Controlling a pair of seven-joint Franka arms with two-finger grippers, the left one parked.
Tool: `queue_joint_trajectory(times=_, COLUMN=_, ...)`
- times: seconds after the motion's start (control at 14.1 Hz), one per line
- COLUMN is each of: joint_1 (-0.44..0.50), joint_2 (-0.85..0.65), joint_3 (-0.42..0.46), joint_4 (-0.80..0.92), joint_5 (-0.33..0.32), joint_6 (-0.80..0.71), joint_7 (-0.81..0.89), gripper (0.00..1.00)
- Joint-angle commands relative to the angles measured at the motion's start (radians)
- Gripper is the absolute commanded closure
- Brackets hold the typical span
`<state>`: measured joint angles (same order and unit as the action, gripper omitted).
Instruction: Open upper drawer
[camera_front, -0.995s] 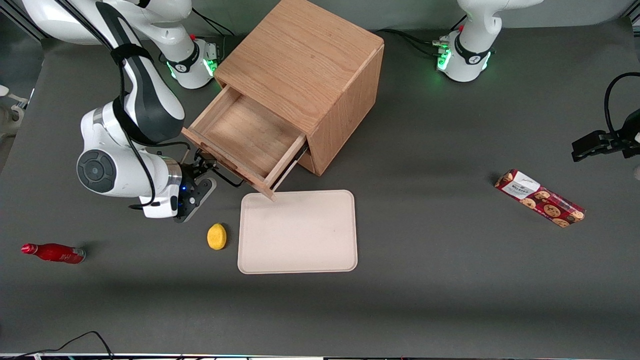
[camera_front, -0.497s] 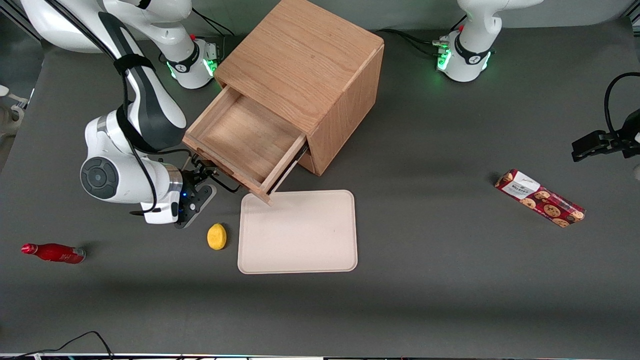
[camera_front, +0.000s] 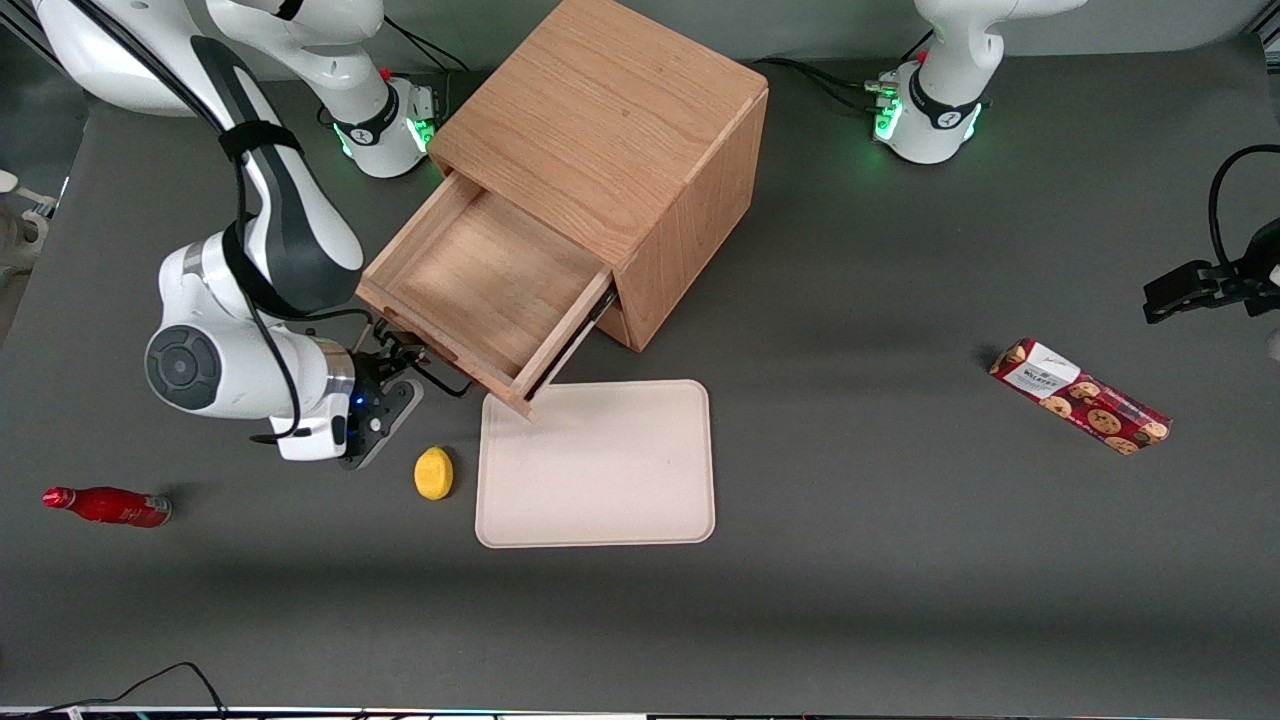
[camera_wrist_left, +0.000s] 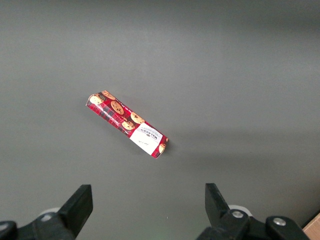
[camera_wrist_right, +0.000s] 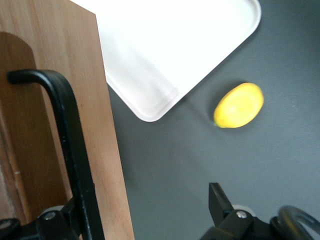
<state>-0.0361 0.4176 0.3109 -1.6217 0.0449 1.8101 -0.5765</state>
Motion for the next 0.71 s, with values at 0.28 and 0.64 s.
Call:
queue_joint_trajectory(times=0.28, joint_1=-0.014, joint_2=0.052, joint_3=-0.013, joint_4=0.082, joint_5=-0.049, joint_6=0.001, joint_7=-0.062, gripper=0.0)
queue_joint_trajectory(times=0.64, joint_1=-0.018, joint_2=0.029, joint_3=-0.01, joint_4=0.12, joint_5=-0.037, joint_6=-0.026, joint_7=-0.037, gripper=0.0)
